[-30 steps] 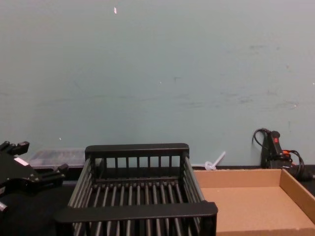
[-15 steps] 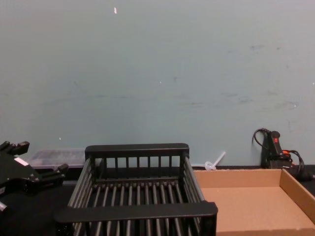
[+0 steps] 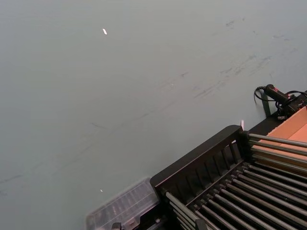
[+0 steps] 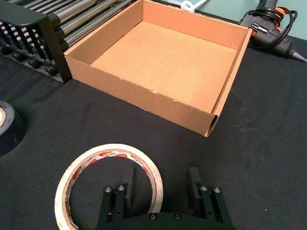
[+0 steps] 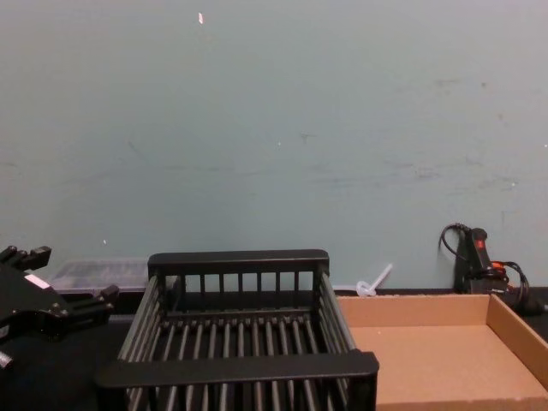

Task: Pick up the white tape and place it into the black box , Pick up the silver tape and place it into the brown box.

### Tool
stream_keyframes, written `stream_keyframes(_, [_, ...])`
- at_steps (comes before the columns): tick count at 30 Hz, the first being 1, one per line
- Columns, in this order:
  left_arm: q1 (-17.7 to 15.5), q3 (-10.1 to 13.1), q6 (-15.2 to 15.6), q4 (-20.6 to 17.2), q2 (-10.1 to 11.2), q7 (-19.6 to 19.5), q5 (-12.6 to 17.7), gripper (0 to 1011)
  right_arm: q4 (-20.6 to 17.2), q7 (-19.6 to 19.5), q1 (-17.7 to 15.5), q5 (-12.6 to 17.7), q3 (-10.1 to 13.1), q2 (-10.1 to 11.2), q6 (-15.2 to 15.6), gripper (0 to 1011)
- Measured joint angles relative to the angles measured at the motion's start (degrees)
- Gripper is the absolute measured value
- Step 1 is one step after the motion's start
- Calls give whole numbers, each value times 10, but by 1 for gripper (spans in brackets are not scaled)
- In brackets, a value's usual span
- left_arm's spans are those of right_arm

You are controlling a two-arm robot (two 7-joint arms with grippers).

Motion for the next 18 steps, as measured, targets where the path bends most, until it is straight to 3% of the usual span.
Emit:
stream_keyframes(1, [0, 0, 0, 0, 0, 0, 0, 1001, 0, 0, 0, 0, 0, 0, 0, 729])
stream_keyframes(10, [0, 0, 0, 0, 0, 0, 0, 1001, 0, -1, 0, 0, 0, 0, 0, 399])
stream_keyframes(18, [0, 0, 0, 0, 0, 0, 0, 1001, 0, -1, 0, 1, 0, 0, 0, 164])
